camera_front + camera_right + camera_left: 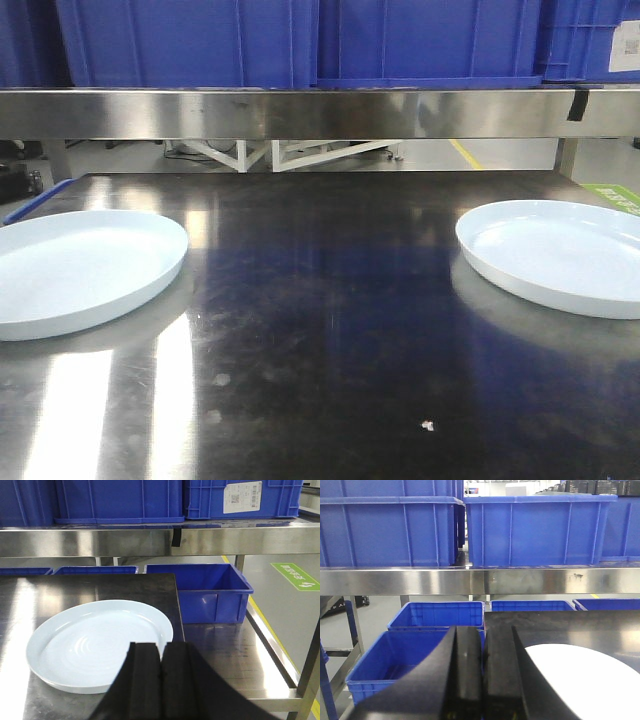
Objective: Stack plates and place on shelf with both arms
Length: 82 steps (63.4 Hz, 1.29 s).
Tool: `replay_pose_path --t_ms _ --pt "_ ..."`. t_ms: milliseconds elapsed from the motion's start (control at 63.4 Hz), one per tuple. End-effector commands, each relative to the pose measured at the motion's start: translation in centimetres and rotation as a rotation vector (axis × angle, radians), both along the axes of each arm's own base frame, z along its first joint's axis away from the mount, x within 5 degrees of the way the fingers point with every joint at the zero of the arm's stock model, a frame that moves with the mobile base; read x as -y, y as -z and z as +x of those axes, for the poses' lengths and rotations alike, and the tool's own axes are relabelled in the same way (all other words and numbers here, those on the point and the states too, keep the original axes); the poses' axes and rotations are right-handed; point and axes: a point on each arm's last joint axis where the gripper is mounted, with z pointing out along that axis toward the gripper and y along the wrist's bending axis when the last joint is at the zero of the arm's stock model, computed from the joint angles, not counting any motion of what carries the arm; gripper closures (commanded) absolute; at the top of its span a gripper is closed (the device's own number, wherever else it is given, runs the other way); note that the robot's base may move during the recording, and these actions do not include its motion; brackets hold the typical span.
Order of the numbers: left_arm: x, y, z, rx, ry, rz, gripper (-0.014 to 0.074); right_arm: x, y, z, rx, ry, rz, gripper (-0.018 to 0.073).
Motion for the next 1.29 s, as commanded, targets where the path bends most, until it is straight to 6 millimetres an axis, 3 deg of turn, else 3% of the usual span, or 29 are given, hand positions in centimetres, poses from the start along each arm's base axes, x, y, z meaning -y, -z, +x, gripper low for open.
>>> replay_pose_path --t_ms 0,442,600,758,900,1026,1105,1279 --pt "0.1 -0.2 -0.1 0.083 0.012 -0.013 0.0512 0.0 -1.5 -0.3 0.132 0.005 -0.016 0.0503" --pt "0.1 -0.5 -0.2 0.119 0.014 -0.027 0.0512 0.0 -1.5 -0.3 0.132 0.005 -0.016 0.0503" --pt "0.0 -1.9 -0.6 0.266 0.017 -0.046 0.0512 0.0 -1.5 -0.3 0.132 0.005 -0.016 0.0503" --pt "0.0 -6.4 -1.7 0.385 0.02 -0.049 0.0512 0.0 -1.5 -0.3 0.132 0.005 -0.016 0.0503" --pt "0.0 -12.3 -1.9 0.279 0.01 -0.03 0.0512 0.0 -1.5 -0.3 0.132 0.005 -0.016 0.0503" --pt "0.0 -16.7 0.5 0.055 0.0 -0.02 0.0512 0.0 -1.5 -0.3 0.132 0.005 -0.016 0.0503" --pt "0.0 -18.5 2.6 -0.092 -0.006 -0.016 0.0512 0.0 -1.5 -0.3 0.132 0.005 -0.016 0.0503" --pt "0.2 -20.0 7.9 -0.372 -0.014 -0.013 0.0493 0.0 -1.5 -0.3 0.132 0.005 -0.016 0.0503"
